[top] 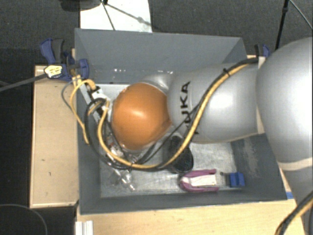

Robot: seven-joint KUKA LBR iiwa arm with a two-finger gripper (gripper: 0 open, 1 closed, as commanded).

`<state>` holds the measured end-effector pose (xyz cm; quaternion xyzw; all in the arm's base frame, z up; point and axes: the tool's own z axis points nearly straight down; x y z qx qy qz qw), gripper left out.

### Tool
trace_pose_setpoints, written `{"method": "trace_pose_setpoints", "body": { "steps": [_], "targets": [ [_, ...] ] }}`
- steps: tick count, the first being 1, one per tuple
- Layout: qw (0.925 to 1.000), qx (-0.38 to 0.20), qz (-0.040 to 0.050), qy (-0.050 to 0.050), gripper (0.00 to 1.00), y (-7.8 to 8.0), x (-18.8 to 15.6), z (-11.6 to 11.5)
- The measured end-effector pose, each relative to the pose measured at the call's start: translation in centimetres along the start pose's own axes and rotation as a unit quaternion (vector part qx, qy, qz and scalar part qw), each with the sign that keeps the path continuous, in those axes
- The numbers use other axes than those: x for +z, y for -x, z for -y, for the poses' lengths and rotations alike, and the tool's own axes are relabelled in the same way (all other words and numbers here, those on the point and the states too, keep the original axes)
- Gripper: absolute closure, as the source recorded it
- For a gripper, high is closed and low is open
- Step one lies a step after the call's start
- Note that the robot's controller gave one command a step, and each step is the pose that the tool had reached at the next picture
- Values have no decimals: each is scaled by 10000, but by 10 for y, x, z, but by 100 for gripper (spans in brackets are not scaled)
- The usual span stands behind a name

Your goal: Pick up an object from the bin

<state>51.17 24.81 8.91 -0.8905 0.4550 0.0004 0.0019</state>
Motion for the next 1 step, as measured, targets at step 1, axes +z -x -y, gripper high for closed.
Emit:
{"method": "trace_pose_setpoints", "body": {
  "steps": [1],
  "targets": [
    [10000, 33, -10, -28, 100, 1, -86, 2]
  ]
}}
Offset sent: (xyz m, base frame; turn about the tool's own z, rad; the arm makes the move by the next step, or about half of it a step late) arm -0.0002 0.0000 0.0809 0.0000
